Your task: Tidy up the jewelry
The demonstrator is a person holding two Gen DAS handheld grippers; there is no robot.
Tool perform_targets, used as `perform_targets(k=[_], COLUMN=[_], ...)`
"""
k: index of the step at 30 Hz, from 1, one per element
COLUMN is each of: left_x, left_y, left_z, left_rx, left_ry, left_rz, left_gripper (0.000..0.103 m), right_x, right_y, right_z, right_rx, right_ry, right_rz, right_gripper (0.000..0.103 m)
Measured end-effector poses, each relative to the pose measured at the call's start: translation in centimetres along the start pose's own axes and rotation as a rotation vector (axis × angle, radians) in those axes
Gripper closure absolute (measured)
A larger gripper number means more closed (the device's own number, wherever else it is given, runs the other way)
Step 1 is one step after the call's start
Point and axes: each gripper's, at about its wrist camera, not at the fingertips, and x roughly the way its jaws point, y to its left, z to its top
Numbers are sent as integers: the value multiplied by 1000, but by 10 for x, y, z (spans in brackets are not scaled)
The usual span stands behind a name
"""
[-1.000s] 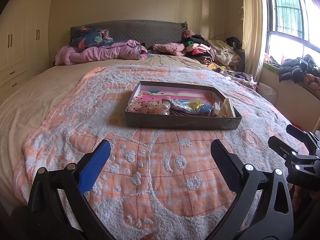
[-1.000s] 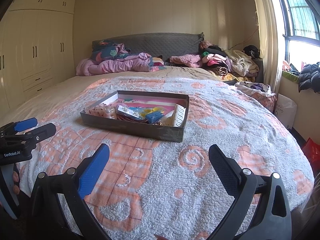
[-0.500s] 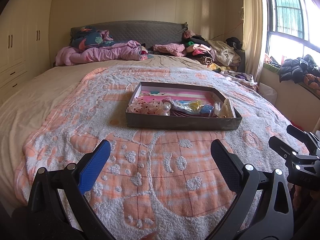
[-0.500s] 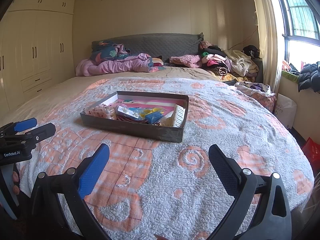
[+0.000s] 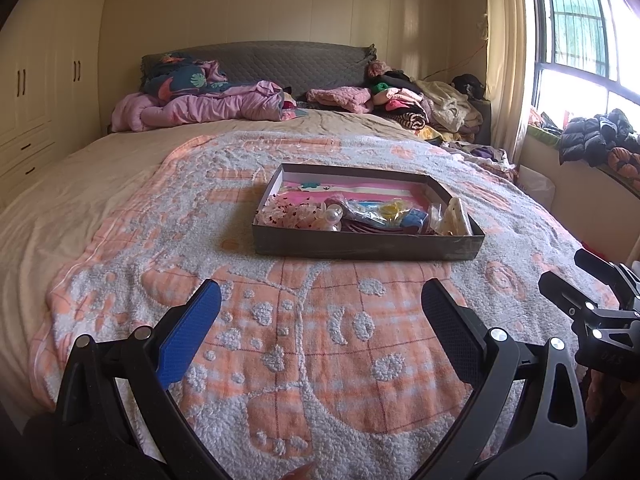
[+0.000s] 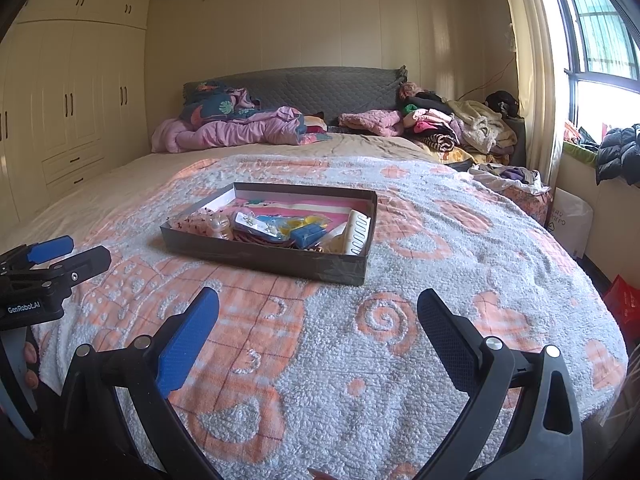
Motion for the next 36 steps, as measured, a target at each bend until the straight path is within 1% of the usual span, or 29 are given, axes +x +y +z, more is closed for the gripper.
perform_targets(k=[16,23,26,31,34,36], left_x=[-1,1,2,-4,0,5], left_y=[0,1,-1,0,5,8], left_z=[1,-1,-1,0,1,2], left_rx=[-1,-21,-18,-25,-43,-48], left_ry=[-7,-5,-7,-40,-34,-15], left_rz=[-4,-30,-1,-7,9,21], left_gripper=[11,11,11,11,11,11], right_x=[-1,-1,-1,0,0,1], right_y=[1,2,2,2,1,-1], right_z=[0,0,0,0,0,0], right_rx=[-4,-6,-6,-5,2,5], right_ry=[1,-1,-1,0,6,9], right_rz=[-4,-4,-3,-5,-6,-7], right_gripper=[6,6,6,6,6,6])
